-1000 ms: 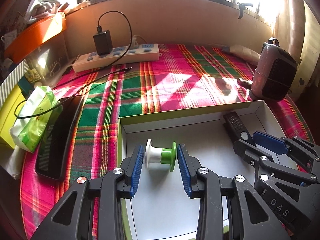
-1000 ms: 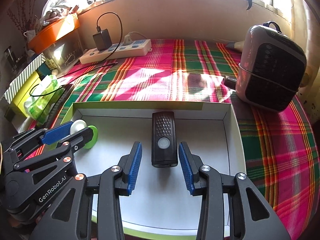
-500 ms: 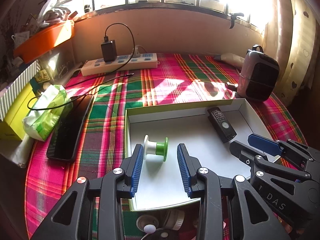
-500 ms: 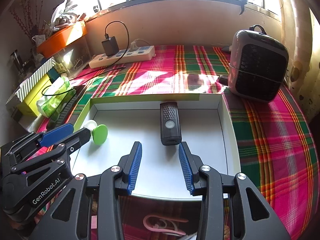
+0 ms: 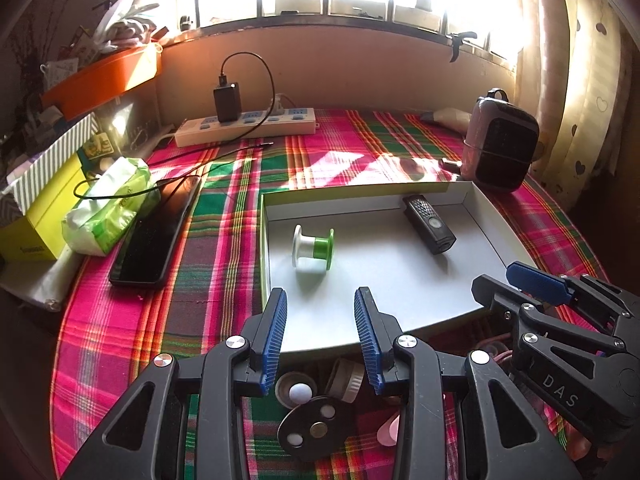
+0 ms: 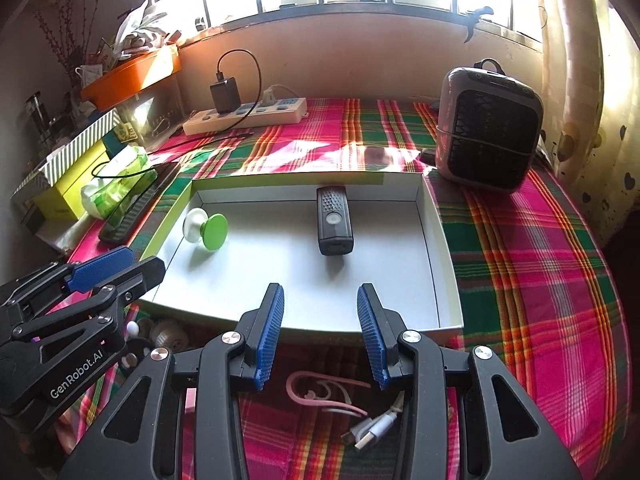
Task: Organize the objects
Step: 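Lift both open tools out of the box back toward the objects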
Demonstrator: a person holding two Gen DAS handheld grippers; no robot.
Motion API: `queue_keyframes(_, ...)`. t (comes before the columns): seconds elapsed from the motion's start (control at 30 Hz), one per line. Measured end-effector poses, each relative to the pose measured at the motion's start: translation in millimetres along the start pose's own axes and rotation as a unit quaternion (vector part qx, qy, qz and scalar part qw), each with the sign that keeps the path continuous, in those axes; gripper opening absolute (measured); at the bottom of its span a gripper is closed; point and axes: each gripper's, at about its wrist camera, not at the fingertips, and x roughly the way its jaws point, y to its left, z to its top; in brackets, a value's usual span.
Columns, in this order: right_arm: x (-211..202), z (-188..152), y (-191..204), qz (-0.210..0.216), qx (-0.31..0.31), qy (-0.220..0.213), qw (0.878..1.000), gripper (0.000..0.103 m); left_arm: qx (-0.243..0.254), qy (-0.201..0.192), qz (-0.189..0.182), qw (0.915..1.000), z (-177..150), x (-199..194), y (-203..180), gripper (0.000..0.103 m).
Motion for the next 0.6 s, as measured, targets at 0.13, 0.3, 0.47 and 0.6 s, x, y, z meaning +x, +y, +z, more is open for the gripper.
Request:
queue_keyframes(0.13,-8,-7,-1,-0.001,0.004,-0.005,1.0,0.04,-0.007,0.001,-0.003,1.0,-8,-5,4,0.033)
queue_keyframes(0.3,-18,-19,-4,-0.008,0.007,-0.011,1.0,0.04,-0.014,-0.001,-0.009,0.9999,-20,-13,11,0.033)
queue_keyframes(0.47,-26,-33,-14,-0.015,0.009,-0.016,1.0,0.04,-0.015,-0.009,-0.014,0.9997,-30,-21,23,0.033)
queue_keyframes(0.6,-30,-42,-24,-0.016,0.021,-0.013,1.0,0.04,-0.025,0.001,-0.027,0.9993,-40,-20,33,0.033)
